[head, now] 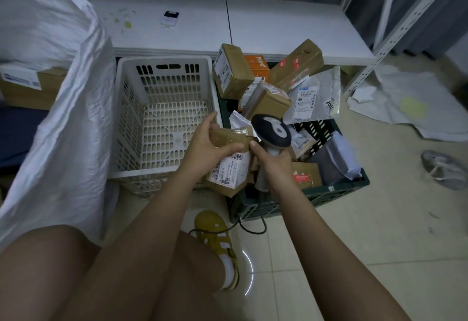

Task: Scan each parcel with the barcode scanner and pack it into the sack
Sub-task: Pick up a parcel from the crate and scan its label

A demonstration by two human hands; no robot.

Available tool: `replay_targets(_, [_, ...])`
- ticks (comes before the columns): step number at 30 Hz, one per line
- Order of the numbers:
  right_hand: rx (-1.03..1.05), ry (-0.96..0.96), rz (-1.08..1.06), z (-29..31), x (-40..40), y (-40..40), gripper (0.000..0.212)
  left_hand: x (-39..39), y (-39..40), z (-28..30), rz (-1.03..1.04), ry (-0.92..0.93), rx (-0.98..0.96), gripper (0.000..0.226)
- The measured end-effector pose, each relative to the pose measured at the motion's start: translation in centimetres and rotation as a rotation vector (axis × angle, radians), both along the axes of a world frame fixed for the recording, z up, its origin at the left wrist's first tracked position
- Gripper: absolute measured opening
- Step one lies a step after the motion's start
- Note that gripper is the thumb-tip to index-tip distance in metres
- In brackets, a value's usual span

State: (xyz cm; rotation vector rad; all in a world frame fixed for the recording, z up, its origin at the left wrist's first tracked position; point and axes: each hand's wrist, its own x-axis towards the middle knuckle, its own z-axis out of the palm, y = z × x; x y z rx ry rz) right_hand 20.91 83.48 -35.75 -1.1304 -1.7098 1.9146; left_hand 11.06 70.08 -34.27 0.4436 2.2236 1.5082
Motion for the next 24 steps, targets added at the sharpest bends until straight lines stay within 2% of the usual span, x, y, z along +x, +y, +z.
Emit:
replay_targets(3, [-0.059, -0.029, -0.058, -1.4, -0.1, 0.0, 0.053, -0.3, -0.2, -1.1, 0.135, -0.218, 0.176, 0.071])
replay_targets(6, [-0.095, -0.079, -0.090, -2.3, -0.3, -0.1, 0.058, -0.2, -0.6, -1.9, 0.119, -0.256, 0.113, 0.042])
replay_targets(9, [-0.134, -0.058, -0.077, -2.6, -0.5, -0.4, 0.079, 0.0, -0.8, -2.5, -0.005, -0.331, 0.019, 0.047])
replay_targets(11, [-0.149, -0.042, -0.061, -3.0, -0.5, -0.3, 0.084, 0.2, -1.1, -2.7, -0.032, -0.519, -0.003, 0.048])
replay_targets(13, [-0.155, -0.036, -0.056, -2.8, -0.5, -0.3, 0.070, 0.2, -1.4, -3.4, -0.051, -0.685, -0.046, 0.057])
replay_targets(15, [-0.166, -0.032, -0.049, -2.9, -0.6, -0.1, 0.058, 0.4, -1.6, -3.7, -0.102, -0.807, -0.041, 0.052])
replay_targets(17, [-0.164, -0.041, -0.045, -2.8, -0.6, 0.0, 0.056, 0.7, -1.4, -3.9, -0.104, -0.897, 0.027, 0.046])
replay_targets(21, [-0.162, -0.037, -0.064, -2.6, -0.3, 0.6, 0.052, 0.8, -1.3, -3.7, -0.028, -0.877, 0.090, 0.041])
replay_targets(24, [-0.105, -0.067, -0.055, -2.1, 0.3, 1.0, 0.053, 0.5, -1.6, -3.5, 0.037, -0.722, 0.123, 0.035])
